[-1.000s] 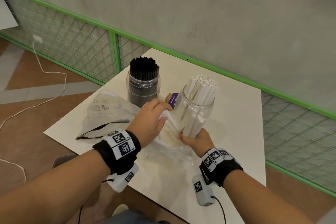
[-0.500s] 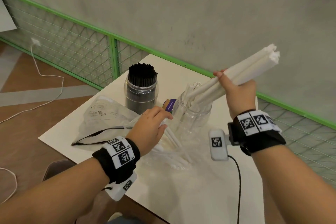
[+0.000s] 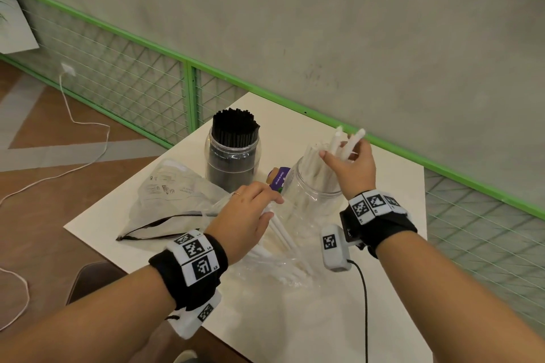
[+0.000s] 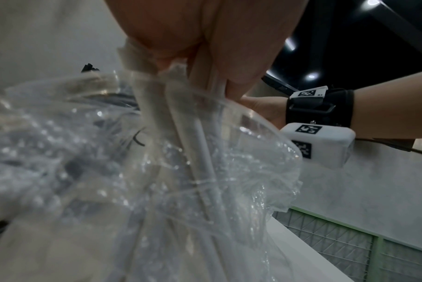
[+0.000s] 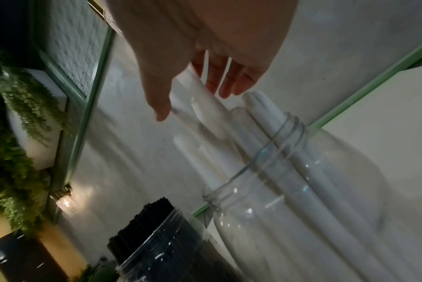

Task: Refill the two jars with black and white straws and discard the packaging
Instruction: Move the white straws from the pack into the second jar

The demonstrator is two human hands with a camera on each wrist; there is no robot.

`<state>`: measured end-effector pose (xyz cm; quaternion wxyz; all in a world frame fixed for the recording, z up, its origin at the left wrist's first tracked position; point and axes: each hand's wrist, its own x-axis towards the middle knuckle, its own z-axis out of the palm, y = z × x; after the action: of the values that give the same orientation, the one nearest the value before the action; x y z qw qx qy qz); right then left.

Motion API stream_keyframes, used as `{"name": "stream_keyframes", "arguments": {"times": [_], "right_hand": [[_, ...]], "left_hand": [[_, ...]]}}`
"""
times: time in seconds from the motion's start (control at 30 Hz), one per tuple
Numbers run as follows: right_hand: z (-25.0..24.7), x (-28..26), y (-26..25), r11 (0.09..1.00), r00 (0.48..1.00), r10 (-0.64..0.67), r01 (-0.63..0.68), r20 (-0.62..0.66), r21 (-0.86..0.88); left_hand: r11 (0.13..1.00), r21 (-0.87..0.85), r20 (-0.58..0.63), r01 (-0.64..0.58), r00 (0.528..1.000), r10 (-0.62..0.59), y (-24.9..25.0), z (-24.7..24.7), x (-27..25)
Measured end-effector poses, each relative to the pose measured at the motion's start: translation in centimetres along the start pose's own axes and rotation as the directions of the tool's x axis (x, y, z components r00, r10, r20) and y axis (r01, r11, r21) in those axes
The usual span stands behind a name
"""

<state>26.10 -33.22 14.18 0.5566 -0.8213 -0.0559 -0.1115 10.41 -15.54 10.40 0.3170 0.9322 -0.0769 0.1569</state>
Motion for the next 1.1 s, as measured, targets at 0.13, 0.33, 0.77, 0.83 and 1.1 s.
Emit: {"name": "stream_keyframes", "arguments": {"times": [0.13, 0.33, 0.77, 0.83, 1.1], "right_hand": [[-0.2, 1.1, -0.6, 0.998, 0.998, -0.057, 0.057, 0.023, -0.003], [1.3, 0.6, -0.5, 0.940, 0.925, -0.186, 0.266, 0.332, -0.215], [2.5, 0.8, -0.6, 0.806, 0.851, -0.440, 0.515, 0.287, -0.291], [2.1, 0.9, -0.3, 0.800, 0.861, -0.435, 0.503, 0.262, -0.327], [0.8, -0.4, 2.9, 0.496, 0.830, -0.234, 0.550, 0.507, -0.672]], "left_hand": [[1.000, 0.000, 0.006, 0.008, 1.000, -0.008, 0.0, 0.0, 0.0], [1.000, -0.004, -0.002, -0.011, 1.000, 0.011, 0.0, 0.1, 0.0], [1.000, -0.009, 0.018, -0.019, 1.000, 0.019, -0.2, 0.0, 0.0], [1.000, -0.011, 0.020, -0.017, 1.000, 0.017, -0.3, 0.0, 0.0], [1.000, -0.018, 0.027, -0.012, 1.000, 0.013, -0.3, -0.1, -0.1]]}}
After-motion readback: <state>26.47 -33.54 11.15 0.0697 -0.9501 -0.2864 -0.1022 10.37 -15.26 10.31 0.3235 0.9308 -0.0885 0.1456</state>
